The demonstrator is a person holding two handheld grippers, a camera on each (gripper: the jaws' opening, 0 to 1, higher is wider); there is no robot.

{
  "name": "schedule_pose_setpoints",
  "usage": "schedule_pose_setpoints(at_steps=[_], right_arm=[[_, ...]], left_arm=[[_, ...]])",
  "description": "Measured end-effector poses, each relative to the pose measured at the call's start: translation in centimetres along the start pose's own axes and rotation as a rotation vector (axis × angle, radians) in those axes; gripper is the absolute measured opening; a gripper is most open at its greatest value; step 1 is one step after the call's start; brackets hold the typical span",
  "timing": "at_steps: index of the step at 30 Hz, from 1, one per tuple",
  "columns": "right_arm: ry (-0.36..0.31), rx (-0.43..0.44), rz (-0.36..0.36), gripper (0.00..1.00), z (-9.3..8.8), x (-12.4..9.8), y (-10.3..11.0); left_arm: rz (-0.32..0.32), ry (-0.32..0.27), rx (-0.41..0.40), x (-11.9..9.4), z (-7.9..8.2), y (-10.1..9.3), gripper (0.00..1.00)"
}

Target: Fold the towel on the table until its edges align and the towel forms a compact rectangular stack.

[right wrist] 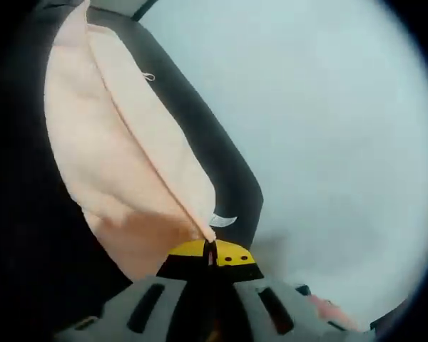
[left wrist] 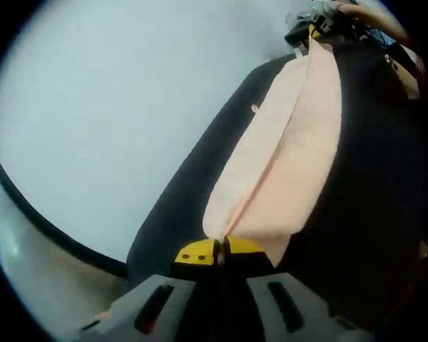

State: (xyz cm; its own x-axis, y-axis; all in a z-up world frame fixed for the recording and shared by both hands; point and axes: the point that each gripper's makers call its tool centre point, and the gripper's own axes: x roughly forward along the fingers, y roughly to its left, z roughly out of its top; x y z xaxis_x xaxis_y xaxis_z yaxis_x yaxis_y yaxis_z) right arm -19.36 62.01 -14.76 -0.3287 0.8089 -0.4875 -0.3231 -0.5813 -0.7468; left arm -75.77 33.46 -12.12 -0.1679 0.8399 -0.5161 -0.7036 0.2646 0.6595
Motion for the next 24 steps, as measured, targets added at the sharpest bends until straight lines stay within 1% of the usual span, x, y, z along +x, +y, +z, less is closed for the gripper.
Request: schedule_pose_setpoints(at_steps=[1, 2, 3, 4, 5, 6, 7, 9, 10, 12, 13, 14, 15, 17, 18, 19, 21, 23, 24], right_arm=[[0.0, -0.006, 0.001, 0.0, 0.3, 0.4, 0.0], [0.004, -0.02, 0.005, 0.0, 0.5, 1.0, -0.1], [0.007, -0.024, 0.004, 0.0, 0.6, 1.3, -0.3], [0.008, -0.025, 0.004, 0.0, 0.7, 1.9, -0.6], [0.01, -0.025, 0.008, 0.0, 0.8, 2.3, -0.6], [0.011, -0.025, 0.016, 0.0, 0.9, 2.8, -0.6], [0.01, -0.024, 0.024, 0.0, 0.8, 3.5, -0.8], [0.017, -0.02, 0.035, 0.0, 0.8, 4.6, -0.9], [0.018, -0.011, 0.036, 0.0, 0.9, 5.1, -1.1], [0.016, 0.012, 0.042, 0.0, 1.1, 6.2, -1.1], [0.017, 0.009, 0.048, 0.0, 1.3, 6.8, -1.1], [0.019, 0.001, 0.051, 0.0, 1.4, 7.4, -1.1], [0.028, -0.005, 0.047, 0.0, 1.4, 7.8, -1.0], [0.019, -0.012, 0.033, 0.0, 1.8, 8.8, -1.6], [0.011, -0.001, 0.032, 0.0, 2.0, 9.4, -1.8], [0.009, 0.003, 0.036, 0.0, 2.1, 10.2, -1.9], [0.015, -0.03, 0.06, 0.0, 1.9, 11.1, -1.6], [0.015, -0.039, 0.068, 0.0, 2.2, 11.6, -1.6], [0.013, -0.036, 0.071, 0.0, 2.4, 11.9, -1.8]], left_arm=[[-0.001, 0.009, 0.006, 0.6, -0.1, 0.2, 0.0], [0.002, 0.006, 0.012, 0.6, 0.0, 0.0, 0.0], [0.005, -0.004, 0.006, 1.0, 0.3, 0.3, 0.0], [0.005, -0.009, -0.002, 1.9, 0.6, 0.8, 0.0], [0.01, -0.004, -0.008, 2.5, 0.5, 1.1, 0.0], [0.013, 0.013, -0.001, 3.1, 0.2, 1.2, 0.0], [0.014, 0.016, 0.011, 3.7, 0.1, 1.4, 0.0], [0.0, 0.021, -0.007, 4.8, 0.0, 1.3, 0.0], [-0.007, 0.021, -0.009, 5.5, -0.1, 1.7, 0.0], [-0.008, 0.04, -0.006, 6.8, -0.3, 1.7, 0.0], [-0.003, 0.052, -0.011, 7.5, -0.5, 2.0, 0.0], [0.0, 0.05, -0.041, 8.4, -0.5, 2.4, 0.0], [0.0, 0.044, -0.04, 8.7, -0.4, 2.5, 0.0], [0.003, 0.041, -0.027, 9.7, -0.2, 2.5, 0.0], [0.004, 0.045, -0.014, 10.0, -0.3, 2.7, 0.0], [0.017, 0.049, 0.04, 10.7, -0.3, 3.2, 0.0], [0.032, 0.061, 0.059, 11.6, -0.3, 3.5, 0.0], [0.051, 0.053, 0.069, 12.6, -0.2, 4.2, 0.0], [0.057, 0.049, 0.077, 12.7, 0.0, 4.3, 0.0]])
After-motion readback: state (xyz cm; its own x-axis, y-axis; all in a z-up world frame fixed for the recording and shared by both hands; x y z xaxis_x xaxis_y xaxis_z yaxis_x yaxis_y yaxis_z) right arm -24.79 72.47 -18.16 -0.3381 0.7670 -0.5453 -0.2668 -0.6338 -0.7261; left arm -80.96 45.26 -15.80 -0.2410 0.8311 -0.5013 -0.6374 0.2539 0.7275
